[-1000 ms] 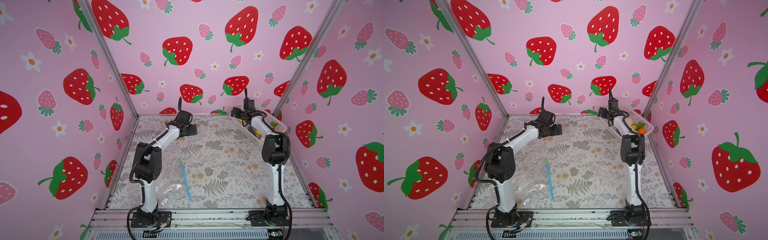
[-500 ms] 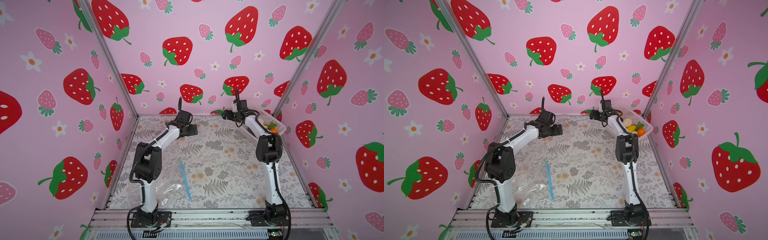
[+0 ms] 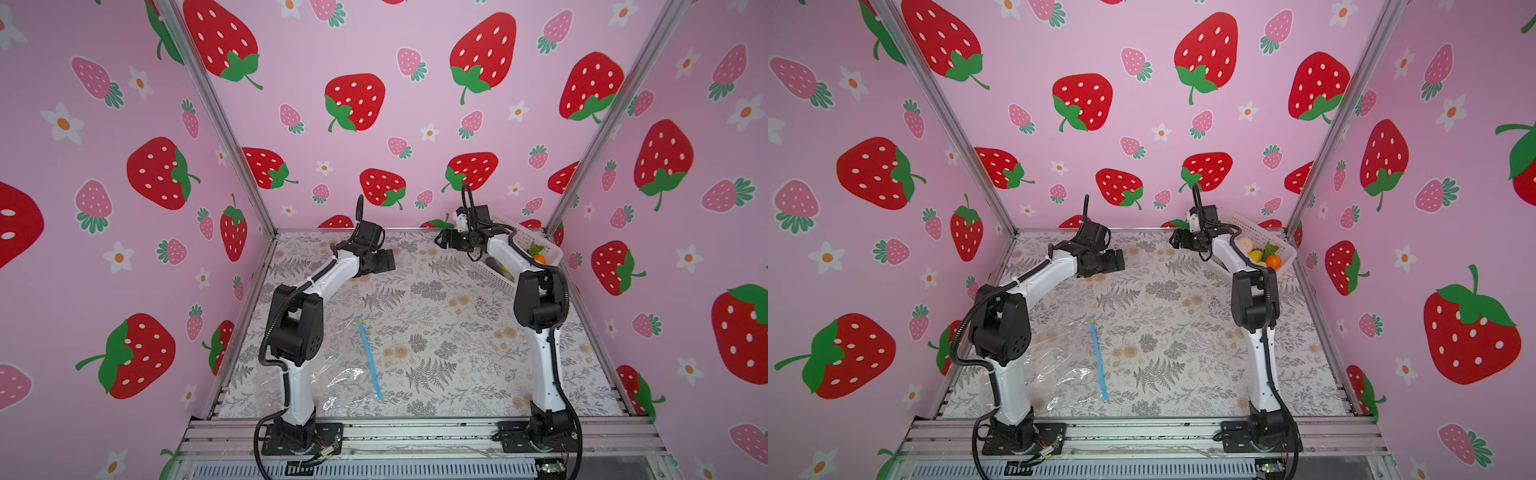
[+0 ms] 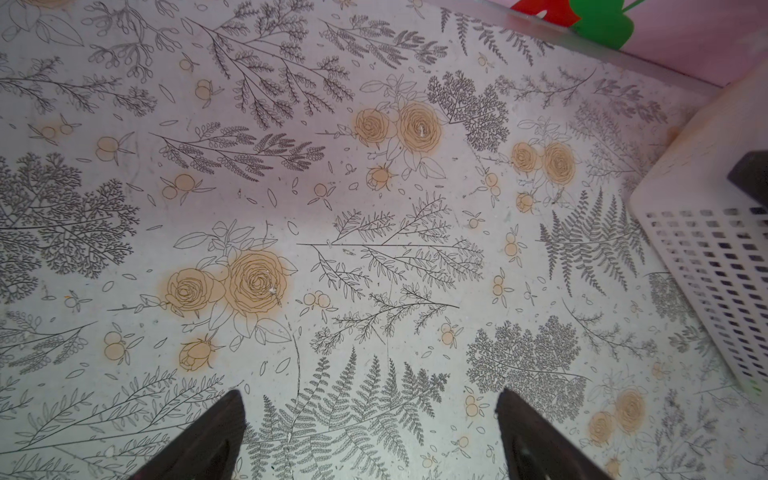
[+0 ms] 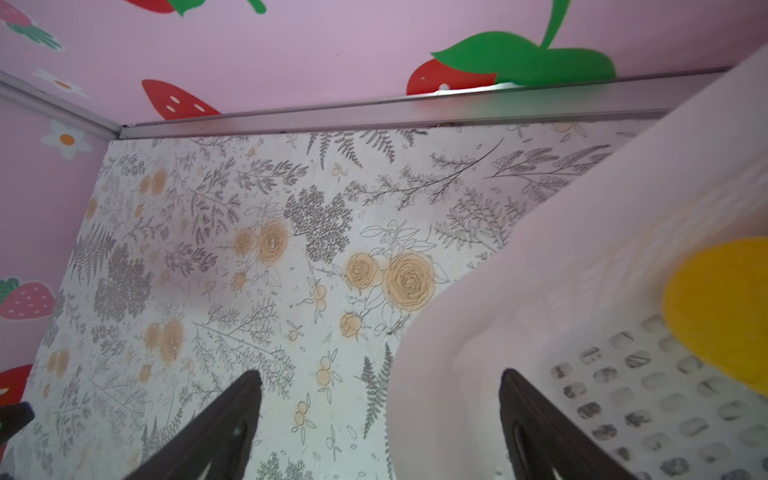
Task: Place the food in the zip-top bag and seal the zipper
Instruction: 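Reach both grippers toward the white basket of toy foods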
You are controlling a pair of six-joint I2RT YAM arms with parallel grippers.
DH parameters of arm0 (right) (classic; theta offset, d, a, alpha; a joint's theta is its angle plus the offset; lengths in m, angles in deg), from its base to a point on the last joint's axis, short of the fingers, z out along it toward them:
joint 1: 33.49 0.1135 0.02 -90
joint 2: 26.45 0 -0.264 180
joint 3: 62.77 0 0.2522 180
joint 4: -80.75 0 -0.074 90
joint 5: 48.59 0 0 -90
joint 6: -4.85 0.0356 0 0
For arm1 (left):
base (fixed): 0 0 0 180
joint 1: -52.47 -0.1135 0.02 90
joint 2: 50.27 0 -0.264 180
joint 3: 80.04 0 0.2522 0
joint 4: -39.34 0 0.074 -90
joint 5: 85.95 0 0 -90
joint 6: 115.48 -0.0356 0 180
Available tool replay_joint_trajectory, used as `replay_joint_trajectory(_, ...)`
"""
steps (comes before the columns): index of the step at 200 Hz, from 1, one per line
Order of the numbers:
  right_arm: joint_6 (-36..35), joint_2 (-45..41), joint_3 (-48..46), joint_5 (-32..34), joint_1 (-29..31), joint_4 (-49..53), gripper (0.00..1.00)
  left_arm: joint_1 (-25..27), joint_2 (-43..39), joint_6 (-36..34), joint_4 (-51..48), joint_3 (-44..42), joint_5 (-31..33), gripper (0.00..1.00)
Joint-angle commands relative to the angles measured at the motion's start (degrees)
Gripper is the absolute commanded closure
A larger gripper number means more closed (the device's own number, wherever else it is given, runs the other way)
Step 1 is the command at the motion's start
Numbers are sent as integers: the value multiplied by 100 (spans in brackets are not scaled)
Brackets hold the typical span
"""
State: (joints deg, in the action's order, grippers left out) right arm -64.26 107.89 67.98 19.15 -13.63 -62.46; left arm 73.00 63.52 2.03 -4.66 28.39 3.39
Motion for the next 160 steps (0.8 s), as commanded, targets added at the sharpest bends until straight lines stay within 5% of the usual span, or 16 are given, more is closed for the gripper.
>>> replay_joint_trajectory(1, -229, -514, -568, -422, 217, -130, 11, 14, -156, 204, -195, 367, -204, 6)
replay_joint_trajectory(72, -225, -1712, -2209, -619, 416, -651, 9, 13, -195, 470, 67, 461, -1280, 14)
replay_joint_trajectory(105, -134, -2435, -2588, 224, 273, -741, 8, 112, 79, 375, 1019, 529, -2426, 23)
replay_joint_trajectory(160, 312, -3885, -4193, 1109, -585, -1639, 11, 344, 1190, 221, 1310, 1832, -3302, 24)
